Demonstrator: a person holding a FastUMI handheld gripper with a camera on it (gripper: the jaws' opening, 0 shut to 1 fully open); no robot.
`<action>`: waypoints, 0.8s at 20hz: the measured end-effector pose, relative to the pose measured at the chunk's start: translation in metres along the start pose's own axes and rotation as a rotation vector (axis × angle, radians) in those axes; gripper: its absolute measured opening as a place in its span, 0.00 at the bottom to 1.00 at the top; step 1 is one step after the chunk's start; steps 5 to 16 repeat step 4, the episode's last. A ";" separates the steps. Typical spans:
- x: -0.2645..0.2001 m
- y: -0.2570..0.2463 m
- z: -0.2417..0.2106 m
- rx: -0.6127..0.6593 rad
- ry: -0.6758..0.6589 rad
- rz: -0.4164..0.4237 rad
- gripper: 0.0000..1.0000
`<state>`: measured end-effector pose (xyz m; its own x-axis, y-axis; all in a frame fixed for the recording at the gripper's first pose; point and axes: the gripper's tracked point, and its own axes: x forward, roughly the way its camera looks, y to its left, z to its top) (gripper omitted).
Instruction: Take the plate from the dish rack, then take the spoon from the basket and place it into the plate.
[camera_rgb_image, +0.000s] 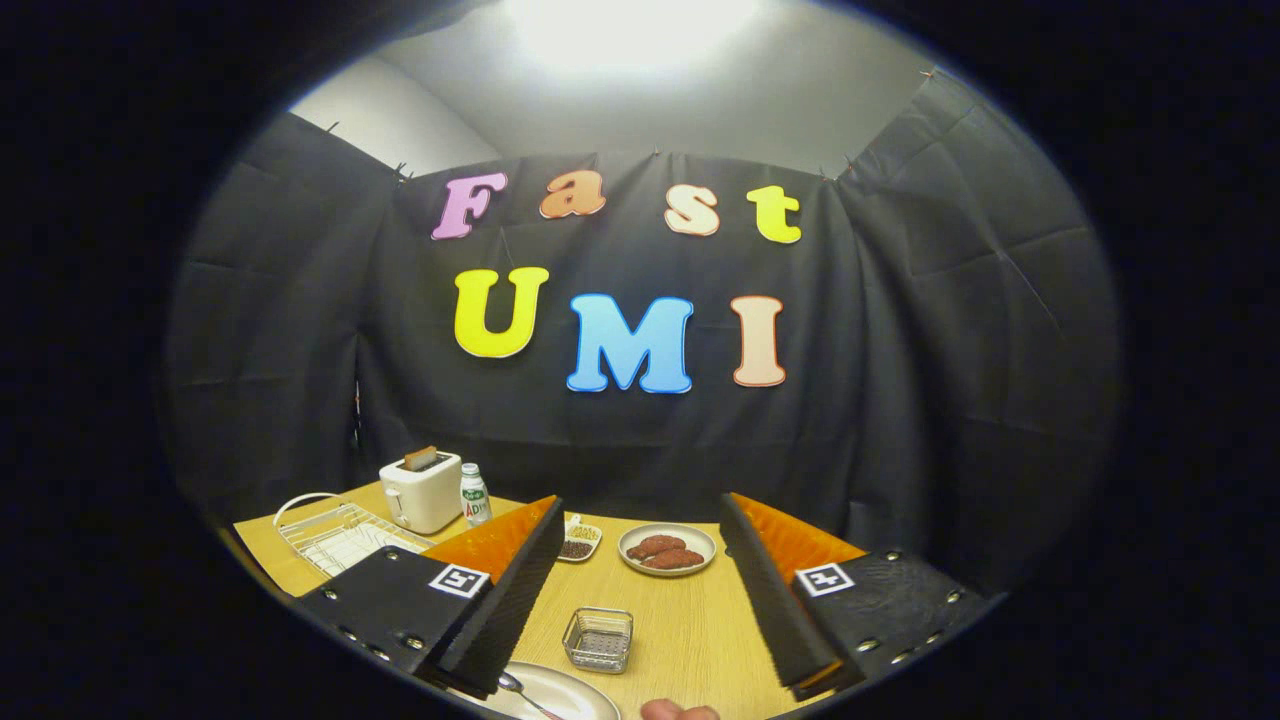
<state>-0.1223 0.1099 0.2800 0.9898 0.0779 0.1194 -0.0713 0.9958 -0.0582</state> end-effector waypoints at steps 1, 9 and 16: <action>0.000 -0.008 0.001 0.003 -0.022 -0.017 0.95; 0.002 -0.024 0.005 -0.010 -0.074 -0.063 0.95; 0.002 -0.024 0.005 -0.010 -0.074 -0.063 0.95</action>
